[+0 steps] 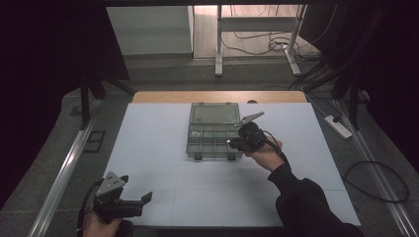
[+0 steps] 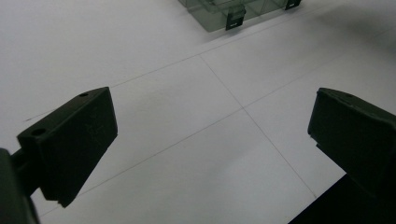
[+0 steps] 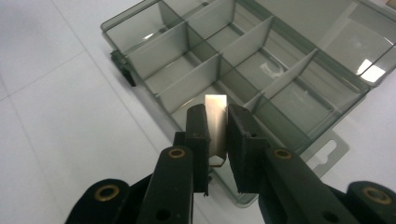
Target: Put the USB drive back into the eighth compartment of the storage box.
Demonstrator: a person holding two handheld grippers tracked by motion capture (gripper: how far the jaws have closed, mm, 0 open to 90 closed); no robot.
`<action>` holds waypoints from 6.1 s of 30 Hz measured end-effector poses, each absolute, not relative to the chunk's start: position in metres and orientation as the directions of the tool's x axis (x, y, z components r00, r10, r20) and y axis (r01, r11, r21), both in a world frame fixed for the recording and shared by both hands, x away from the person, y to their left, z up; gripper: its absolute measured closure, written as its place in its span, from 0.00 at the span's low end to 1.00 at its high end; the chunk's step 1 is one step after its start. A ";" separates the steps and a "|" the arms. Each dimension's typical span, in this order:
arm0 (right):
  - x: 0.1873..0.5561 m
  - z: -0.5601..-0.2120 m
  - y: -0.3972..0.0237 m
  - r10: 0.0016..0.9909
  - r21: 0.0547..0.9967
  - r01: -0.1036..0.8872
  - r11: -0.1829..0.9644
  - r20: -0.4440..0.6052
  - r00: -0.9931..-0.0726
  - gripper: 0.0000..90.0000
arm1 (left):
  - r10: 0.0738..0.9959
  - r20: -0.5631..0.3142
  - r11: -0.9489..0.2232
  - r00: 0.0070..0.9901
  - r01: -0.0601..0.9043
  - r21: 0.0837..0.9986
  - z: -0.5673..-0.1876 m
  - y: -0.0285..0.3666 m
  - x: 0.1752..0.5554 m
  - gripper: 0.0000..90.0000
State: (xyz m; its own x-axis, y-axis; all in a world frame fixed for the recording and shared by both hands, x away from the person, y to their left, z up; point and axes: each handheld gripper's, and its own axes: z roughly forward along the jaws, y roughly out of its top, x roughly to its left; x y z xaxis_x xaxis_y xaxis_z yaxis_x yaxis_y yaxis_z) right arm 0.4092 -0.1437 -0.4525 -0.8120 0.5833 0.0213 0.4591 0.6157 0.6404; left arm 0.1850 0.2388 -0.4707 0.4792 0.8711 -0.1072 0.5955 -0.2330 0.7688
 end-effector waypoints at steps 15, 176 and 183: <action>0.423 -0.470 -0.143 0.607 0.607 0.485 0.629 0.006 -0.795 0.87 | 0.871 -0.109 -0.231 0.479 0.596 0.769 -0.471 0.239 0.185 0.02; 0.306 -0.445 -0.248 0.669 0.664 0.527 0.530 0.053 -0.741 0.00 | 0.872 -0.125 -0.214 0.474 0.598 0.772 -0.471 0.241 0.185 0.02; 0.298 -0.443 -0.258 0.681 0.671 0.528 0.521 0.047 -0.731 0.00 | 0.872 -0.125 -0.215 0.474 0.598 0.772 -0.471 0.241 0.185 0.02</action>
State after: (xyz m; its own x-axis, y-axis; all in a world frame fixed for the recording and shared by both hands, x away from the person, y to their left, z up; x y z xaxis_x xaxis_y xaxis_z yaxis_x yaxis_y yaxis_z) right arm 0.2977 -0.2578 -0.4427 -0.7312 0.6805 0.0474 0.5282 0.5207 0.6707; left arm 0.1849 0.2408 -0.4708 0.4741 0.8716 -0.1245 0.5984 -0.2152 0.7718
